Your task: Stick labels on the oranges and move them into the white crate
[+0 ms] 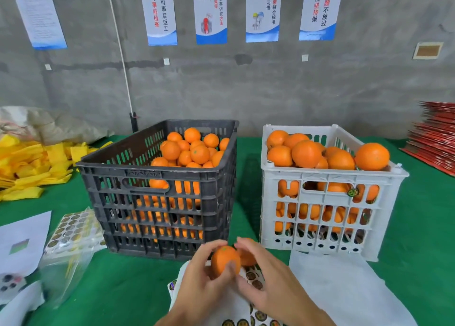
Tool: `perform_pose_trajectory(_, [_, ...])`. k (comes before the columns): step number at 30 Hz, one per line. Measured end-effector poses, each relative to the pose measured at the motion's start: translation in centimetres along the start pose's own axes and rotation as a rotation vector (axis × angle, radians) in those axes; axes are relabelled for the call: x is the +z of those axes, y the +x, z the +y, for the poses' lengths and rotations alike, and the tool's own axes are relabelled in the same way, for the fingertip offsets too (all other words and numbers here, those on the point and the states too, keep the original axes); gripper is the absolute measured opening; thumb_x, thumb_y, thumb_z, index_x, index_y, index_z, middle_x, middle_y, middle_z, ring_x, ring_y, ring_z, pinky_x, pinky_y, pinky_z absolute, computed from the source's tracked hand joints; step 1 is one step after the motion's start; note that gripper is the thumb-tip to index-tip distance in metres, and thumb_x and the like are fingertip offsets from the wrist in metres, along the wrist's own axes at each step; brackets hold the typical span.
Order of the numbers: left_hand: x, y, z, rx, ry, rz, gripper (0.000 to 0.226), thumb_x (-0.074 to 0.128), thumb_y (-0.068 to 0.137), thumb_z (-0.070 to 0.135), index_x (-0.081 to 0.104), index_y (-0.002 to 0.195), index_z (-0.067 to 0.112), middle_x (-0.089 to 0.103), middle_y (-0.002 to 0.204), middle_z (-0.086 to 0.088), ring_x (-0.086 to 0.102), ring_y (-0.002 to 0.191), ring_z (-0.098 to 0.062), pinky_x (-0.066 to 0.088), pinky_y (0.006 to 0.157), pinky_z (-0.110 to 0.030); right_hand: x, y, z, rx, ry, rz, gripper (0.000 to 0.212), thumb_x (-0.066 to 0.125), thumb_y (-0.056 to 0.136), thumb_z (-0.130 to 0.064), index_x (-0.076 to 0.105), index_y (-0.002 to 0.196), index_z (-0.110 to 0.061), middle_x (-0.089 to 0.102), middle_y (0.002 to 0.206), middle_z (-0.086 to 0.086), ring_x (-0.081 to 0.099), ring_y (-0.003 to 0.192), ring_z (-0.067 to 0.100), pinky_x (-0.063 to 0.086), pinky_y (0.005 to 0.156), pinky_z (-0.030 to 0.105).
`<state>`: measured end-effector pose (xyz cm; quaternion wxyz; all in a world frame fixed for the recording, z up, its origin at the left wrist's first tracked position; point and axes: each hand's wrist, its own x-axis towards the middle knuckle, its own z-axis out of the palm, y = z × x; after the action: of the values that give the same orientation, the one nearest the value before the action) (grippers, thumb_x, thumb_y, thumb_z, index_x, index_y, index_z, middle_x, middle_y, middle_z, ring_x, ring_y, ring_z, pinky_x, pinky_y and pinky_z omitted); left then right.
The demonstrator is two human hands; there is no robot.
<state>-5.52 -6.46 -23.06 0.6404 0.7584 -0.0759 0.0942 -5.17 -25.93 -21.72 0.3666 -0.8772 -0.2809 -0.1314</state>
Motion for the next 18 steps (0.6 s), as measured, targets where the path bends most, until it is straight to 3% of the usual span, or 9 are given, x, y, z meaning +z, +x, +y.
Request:
perform_pose_trajectory(2, [0.2, 0.3, -0.8, -0.029, -0.027, 0.02, 0.035, 0.08, 0.088, 0.043, 0.067, 0.12, 0.041, 0.071, 0.108, 0.005, 0.072, 0.07, -0.018, 0.054, 0.061, -0.025, 0.0, -1.3, 1.3, 0.052, 0.044, 0.003, 0.041, 0.059, 0.093, -0.067, 0.054, 0.13, -0.051, 0.049, 0.137, -0.035, 0.048, 0.129, -0.008, 0.042, 0.105, 0.02])
perform_pose_trajectory(5, [0.4, 0.4, -1.5, -0.062, -0.028, 0.07, 0.037, 0.07, 0.087, 0.049, 0.062, 0.124, 0.044, 0.069, 0.107, 0.016, 0.075, 0.08, -0.015, 0.056, 0.063, -0.021, 0.2, -2.3, 1.9, 0.044, 0.054, -0.128, 0.044, 0.063, 0.085, -0.076, 0.067, 0.116, -0.045, 0.05, 0.138, -0.034, 0.044, 0.134, -0.005, 0.038, 0.109, 0.027])
perform_pose_trajectory(7, [0.3, 0.2, -1.3, -0.046, -0.043, 0.067, 0.035, 0.066, 0.09, 0.051, 0.06, 0.124, 0.047, 0.068, 0.107, 0.022, 0.074, 0.083, -0.012, 0.057, 0.066, -0.019, 0.6, -2.1, 1.6, 0.002, 0.069, -0.249, 0.049, 0.065, 0.08, -0.08, 0.067, 0.116, -0.048, 0.046, 0.141, -0.035, 0.038, 0.138, -0.006, 0.033, 0.11, 0.028])
perform_pose_trajectory(11, [0.1, 0.2, -1.7, -0.042, -0.046, 0.07, 0.04, 0.066, 0.094, 0.059, 0.057, 0.131, 0.046, 0.065, 0.11, 0.021, 0.076, 0.081, -0.022, 0.061, 0.07, -0.027, 1.4, -1.7, 1.3, -0.011, 0.078, -0.386, 0.062, 0.067, 0.078, -0.08, 0.053, 0.135, -0.059, 0.031, 0.151, -0.042, 0.023, 0.143, -0.013, 0.023, 0.113, 0.025])
perform_pose_trajectory(14, [-0.3, 0.0, -1.7, 0.001, -0.006, 0.08, 0.047, 0.065, 0.091, 0.063, 0.056, 0.134, 0.046, 0.064, 0.114, 0.021, 0.074, 0.09, -0.015, 0.06, 0.073, -0.024, 1.6, -1.8, 1.3, 0.005, 0.105, -0.395, 0.059, 0.067, 0.081, -0.075, 0.054, 0.136, -0.059, 0.035, 0.15, -0.039, 0.027, 0.144, -0.008, 0.024, 0.116, 0.031])
perform_pose_trajectory(18, [-0.2, -0.1, -1.8, 0.018, 0.037, 0.021, 0.046, 0.065, 0.09, 0.06, 0.054, 0.133, 0.047, 0.063, 0.116, 0.022, 0.073, 0.094, -0.015, 0.061, 0.075, -0.027, 1.8, -2.0, 1.0, -0.015, 0.052, -0.354, 0.05, 0.067, 0.086, -0.067, 0.066, 0.131, -0.046, 0.046, 0.143, -0.032, 0.034, 0.141, -0.002, 0.029, 0.118, 0.04])
